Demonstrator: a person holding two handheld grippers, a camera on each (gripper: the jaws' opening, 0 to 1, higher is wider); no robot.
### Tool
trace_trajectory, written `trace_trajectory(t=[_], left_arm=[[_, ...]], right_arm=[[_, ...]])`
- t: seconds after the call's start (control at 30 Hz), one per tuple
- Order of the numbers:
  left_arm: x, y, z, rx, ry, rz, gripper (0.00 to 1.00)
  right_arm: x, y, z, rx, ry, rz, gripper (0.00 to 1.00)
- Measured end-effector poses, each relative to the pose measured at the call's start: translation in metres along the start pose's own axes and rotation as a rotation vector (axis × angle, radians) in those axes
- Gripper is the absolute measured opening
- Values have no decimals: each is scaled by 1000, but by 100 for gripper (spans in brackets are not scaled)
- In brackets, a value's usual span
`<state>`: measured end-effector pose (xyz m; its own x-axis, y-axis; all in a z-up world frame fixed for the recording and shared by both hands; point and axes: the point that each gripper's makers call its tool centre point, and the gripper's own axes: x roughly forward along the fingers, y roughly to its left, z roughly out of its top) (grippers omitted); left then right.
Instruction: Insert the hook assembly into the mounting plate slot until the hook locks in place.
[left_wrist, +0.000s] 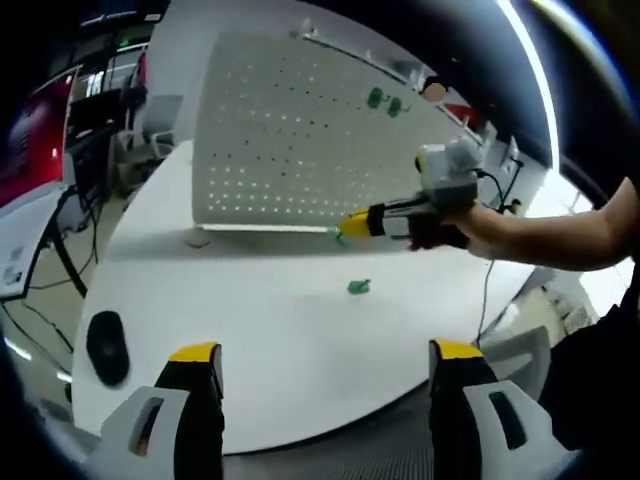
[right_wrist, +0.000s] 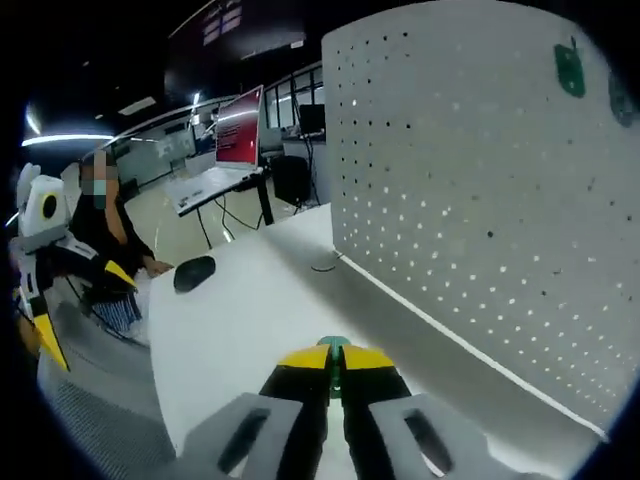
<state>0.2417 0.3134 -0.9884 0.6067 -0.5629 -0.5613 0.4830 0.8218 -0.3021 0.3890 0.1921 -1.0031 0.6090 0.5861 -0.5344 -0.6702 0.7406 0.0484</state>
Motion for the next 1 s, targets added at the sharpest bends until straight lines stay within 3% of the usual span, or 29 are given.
trace_trajectory(t=[0.4, 0.53, 0.6, 0.8, 0.93, 1.0], left_arm=[[2, -17, 17, 63, -7, -26, 85], [3, -22, 24, 66, -17, -36, 85], [5, -24, 26, 67, -18, -41, 84], [9, -31, 28, 83, -11, -54, 82], [13, -36, 32, 78, -13, -71, 81], [16, -40, 33, 82, -12, -80, 80]], right_arm=[[-41, 2, 20, 101, -118, -37, 0], [-54, 8, 24, 39, -139, -56, 0], [-61, 11, 24, 50, -152, -57, 0], [-82, 13, 29, 148, -217, -80, 0], [-93, 13, 26, 133, -246, -106, 0], [-100, 11, 22, 204, -271, -120, 0]])
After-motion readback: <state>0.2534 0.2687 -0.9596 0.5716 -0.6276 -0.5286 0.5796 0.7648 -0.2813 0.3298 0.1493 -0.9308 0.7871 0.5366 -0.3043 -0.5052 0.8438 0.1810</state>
